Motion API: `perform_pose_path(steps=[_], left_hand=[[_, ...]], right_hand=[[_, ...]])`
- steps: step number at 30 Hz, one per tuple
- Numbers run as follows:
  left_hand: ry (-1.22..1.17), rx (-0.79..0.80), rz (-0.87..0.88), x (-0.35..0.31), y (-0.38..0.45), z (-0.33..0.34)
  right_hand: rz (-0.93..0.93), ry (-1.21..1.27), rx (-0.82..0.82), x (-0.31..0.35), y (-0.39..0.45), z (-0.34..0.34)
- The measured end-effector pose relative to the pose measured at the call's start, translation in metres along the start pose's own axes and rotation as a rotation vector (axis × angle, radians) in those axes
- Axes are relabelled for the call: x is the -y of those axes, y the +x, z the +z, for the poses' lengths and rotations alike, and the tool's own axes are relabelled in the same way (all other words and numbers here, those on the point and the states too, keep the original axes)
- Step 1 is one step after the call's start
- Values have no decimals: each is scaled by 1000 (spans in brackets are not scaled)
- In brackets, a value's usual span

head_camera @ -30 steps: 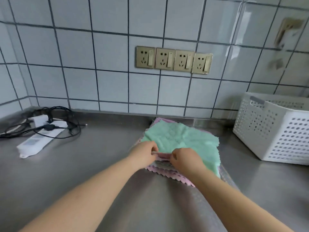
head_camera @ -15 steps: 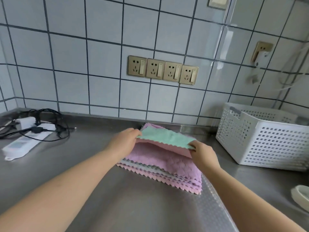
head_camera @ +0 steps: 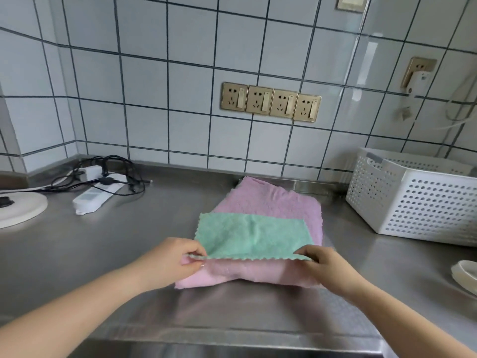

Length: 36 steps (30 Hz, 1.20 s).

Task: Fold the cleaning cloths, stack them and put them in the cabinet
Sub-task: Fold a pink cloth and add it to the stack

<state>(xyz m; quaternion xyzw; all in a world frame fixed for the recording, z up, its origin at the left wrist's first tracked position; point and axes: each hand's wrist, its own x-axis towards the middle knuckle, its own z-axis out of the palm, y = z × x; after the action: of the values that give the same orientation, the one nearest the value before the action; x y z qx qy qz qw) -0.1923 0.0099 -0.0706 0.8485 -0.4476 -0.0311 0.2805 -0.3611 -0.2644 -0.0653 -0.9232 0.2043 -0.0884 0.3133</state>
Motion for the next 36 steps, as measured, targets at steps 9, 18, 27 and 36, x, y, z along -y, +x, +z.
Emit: perform_pose_path(steps=[9, 18, 27, 36], left_hand=[[84, 332, -65, -2, -33, -11], [-342, 83, -257, 4, -34, -6], [-383, -184, -335, 10, 2, 23], [-293, -89, -251, 8, 25, 28]], right_hand=[[185, 11, 373, 5, -28, 1], [176, 50, 80, -14, -31, -3], [178, -131, -256, -25, 3, 8], [227, -145, -296, -31, 22, 10]])
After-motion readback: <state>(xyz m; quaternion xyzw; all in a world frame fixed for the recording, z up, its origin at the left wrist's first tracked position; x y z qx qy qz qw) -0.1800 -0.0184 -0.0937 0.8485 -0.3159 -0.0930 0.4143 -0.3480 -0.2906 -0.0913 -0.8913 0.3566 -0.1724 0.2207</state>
